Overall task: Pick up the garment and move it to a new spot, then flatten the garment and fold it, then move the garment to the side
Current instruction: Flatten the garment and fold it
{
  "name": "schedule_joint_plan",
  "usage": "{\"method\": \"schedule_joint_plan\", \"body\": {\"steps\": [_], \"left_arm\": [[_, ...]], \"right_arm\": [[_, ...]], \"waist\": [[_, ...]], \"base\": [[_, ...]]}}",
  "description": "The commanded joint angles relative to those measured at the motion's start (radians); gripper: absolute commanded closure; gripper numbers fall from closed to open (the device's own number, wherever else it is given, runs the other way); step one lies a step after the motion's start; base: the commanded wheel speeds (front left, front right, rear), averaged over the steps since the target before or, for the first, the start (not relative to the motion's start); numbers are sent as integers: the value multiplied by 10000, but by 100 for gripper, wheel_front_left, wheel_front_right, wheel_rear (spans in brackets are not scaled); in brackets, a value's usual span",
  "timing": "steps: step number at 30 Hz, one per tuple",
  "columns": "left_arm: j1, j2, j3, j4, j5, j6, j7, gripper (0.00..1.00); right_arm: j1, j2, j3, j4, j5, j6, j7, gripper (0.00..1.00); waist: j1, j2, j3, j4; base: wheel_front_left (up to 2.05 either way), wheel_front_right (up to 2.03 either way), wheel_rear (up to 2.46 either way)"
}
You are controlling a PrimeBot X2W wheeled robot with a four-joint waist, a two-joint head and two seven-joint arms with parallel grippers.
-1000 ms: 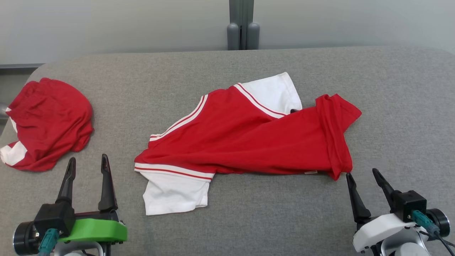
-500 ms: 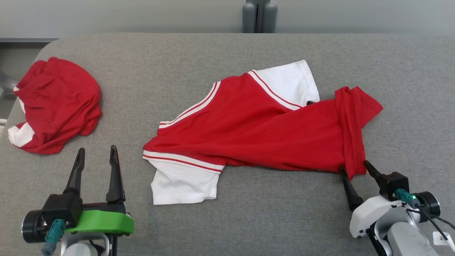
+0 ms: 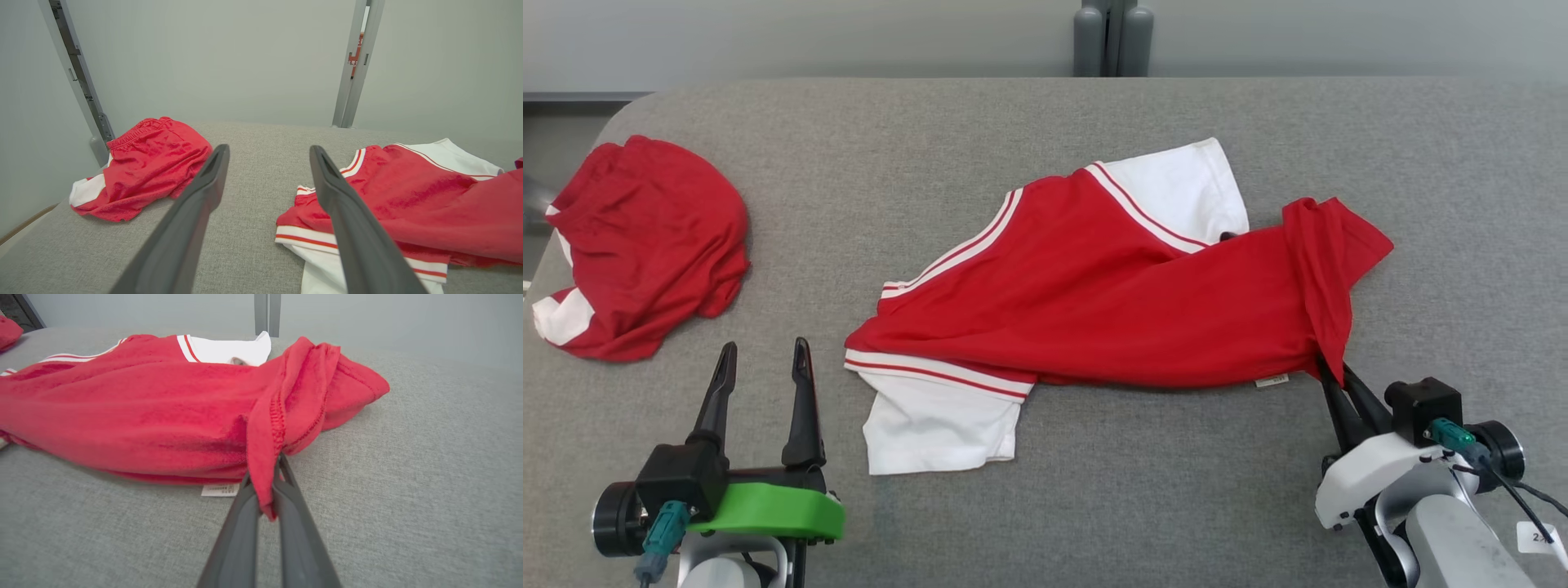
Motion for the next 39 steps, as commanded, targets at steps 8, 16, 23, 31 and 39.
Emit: {"method": "schedule_joint_plan", "body": {"steps": [8, 16, 23, 31, 39], "left_arm": [[262, 7, 27, 81, -58, 86, -6, 0], [217, 9, -101, 119, -128, 135, -7, 0], [157, 9, -133, 170, -181, 97, -7, 0], [-12, 9, -190, 231, -90, 37, -7, 0], [-320, 8, -353, 283, -109, 47, -6, 0]], "right_arm": [[1501, -103, 431, -2208, 225, -18, -33, 100], [3314, -294, 304, -3985, 813, -18, 565, 100], [4260, -350, 406, -4740, 981, -18, 1055, 100], [3064, -781, 484, -4509, 974, -18, 1189, 100], [863, -1175, 903, -2964, 932, -18, 1307, 100]], "waist": [[0, -1, -281, -727], [0, -1, -261, -1067], [0, -1, -197, -1044], [0, -1, -65, -799], [0, -1, 247, -329]], "base": [[0, 0, 0], [0, 0, 0], [0, 0, 0], [0, 0, 0], [0, 0, 0]]}}
